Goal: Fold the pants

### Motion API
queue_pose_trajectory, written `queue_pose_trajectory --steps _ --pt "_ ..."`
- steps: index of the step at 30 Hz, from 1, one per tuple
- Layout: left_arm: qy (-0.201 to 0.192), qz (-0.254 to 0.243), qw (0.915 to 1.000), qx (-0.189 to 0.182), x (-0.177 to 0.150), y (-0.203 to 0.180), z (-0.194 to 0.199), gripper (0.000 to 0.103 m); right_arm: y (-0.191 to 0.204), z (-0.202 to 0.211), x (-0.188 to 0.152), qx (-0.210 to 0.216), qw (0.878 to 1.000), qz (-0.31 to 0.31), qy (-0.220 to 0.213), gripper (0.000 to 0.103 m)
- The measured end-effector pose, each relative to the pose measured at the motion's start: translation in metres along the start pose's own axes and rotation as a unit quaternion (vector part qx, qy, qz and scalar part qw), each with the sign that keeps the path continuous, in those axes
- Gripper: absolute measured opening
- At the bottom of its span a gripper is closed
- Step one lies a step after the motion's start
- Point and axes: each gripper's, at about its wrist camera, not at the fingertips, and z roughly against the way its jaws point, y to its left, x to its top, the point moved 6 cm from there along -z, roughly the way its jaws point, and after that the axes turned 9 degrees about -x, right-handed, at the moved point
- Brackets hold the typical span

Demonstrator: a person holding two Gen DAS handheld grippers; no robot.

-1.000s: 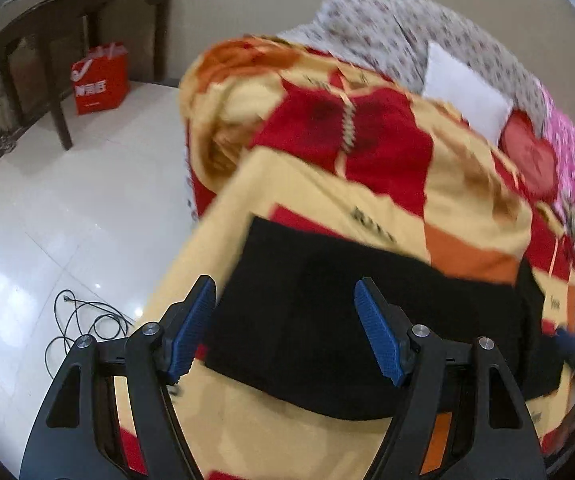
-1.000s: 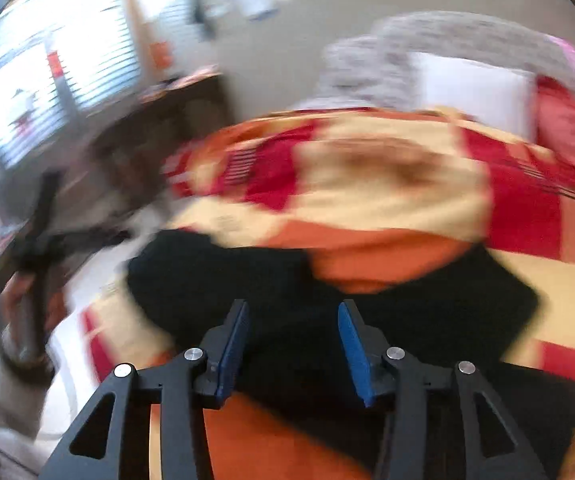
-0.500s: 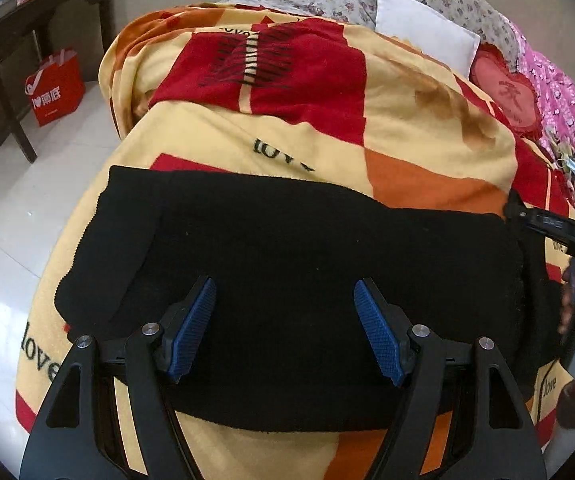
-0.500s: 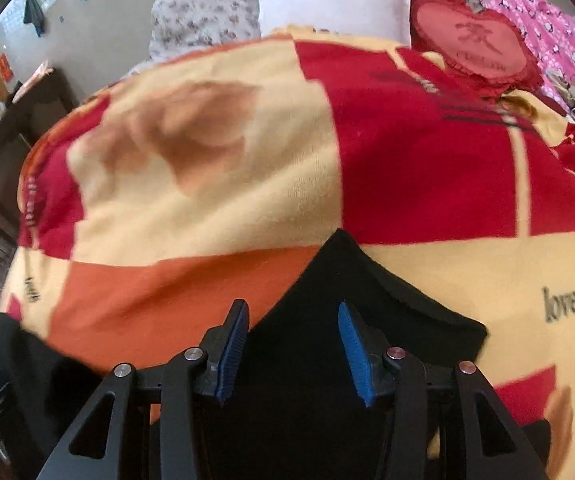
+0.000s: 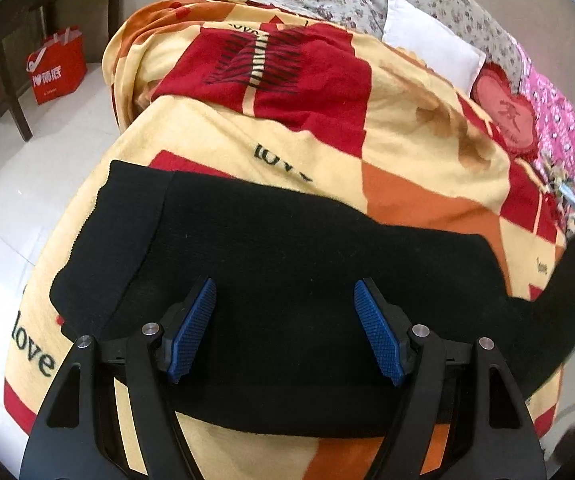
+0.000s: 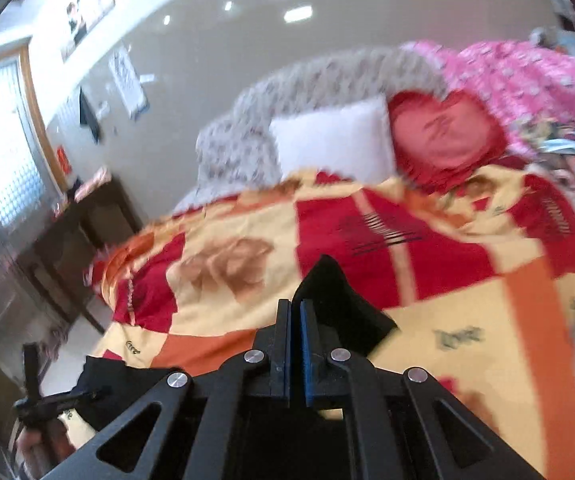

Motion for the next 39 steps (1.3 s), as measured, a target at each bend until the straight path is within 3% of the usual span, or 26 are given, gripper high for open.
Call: queue_pose_trajectory --steps 3,7,9,13,14,15,17,21,25,29,30,32,36,39 --pt "0.002 -0.003 1.0000 0.002 -0.002 -0.002 -0.001 0.072 -0.041 0.021 -0.040 -0.043 0.999 -0.013 0.029 0.004" --pt "0.006 -0.013 0.9998 0.014 -0.005 -0.006 -0.005 0.072 -0.081 -0.015 -0.131 -0.070 0.982 -0.028 0.175 0.004" --pt "0.006 -0.018 0.9997 0.015 -0.006 -0.009 -0.004 0.072 -0.087 -0.017 -0.155 -0.077 0.975 -0.022 0.208 0.005" --pt "0.004 -0.028 0.9994 0.019 -0.005 -0.015 -0.001 0.072 -0.088 0.009 -0.129 -0.086 0.985 -0.030 0.146 0.013" --pt "0.003 -0.029 0.9993 0.022 -0.005 -0.015 -0.002 0.072 -0.084 0.014 -0.118 -0.079 0.988 -0.034 0.128 0.023" --pt "0.003 -0.029 0.9993 0.023 -0.005 -0.014 -0.003 0.072 -0.075 0.016 -0.106 -0.065 0.991 -0.033 0.110 0.035" --pt "0.009 -0.026 0.9993 0.026 -0.006 -0.013 -0.008 0.072 -0.038 0.011 -0.088 -0.004 0.996 -0.012 0.088 0.040" --pt "0.008 -0.030 0.9987 0.040 -0.006 -0.009 -0.013 0.072 0.060 -0.031 -0.089 0.131 0.983 0.054 0.120 0.040" --pt "0.006 -0.029 0.9988 0.039 -0.005 -0.006 -0.011 0.072 0.139 -0.087 -0.103 0.184 0.964 0.106 0.160 0.040" --pt "0.004 -0.023 0.9990 0.037 -0.003 0.001 -0.010 0.072 0.172 -0.130 -0.121 0.193 0.950 0.138 0.203 0.038" --pt "0.004 -0.023 0.9990 0.037 -0.002 0.002 -0.010 0.072 0.178 -0.136 -0.123 0.199 0.947 0.142 0.207 0.028" --pt "0.003 -0.024 0.9989 0.040 -0.001 0.004 -0.011 0.072 0.183 -0.144 -0.123 0.190 0.950 0.151 0.198 0.011" --pt "-0.011 -0.021 0.9984 0.051 0.010 0.013 -0.006 0.072 0.198 -0.148 -0.098 0.172 0.954 0.179 0.165 0.008" --pt "-0.020 -0.006 0.9977 0.064 0.015 0.028 -0.006 0.072 0.208 -0.159 -0.086 0.126 0.961 0.210 0.131 0.008"
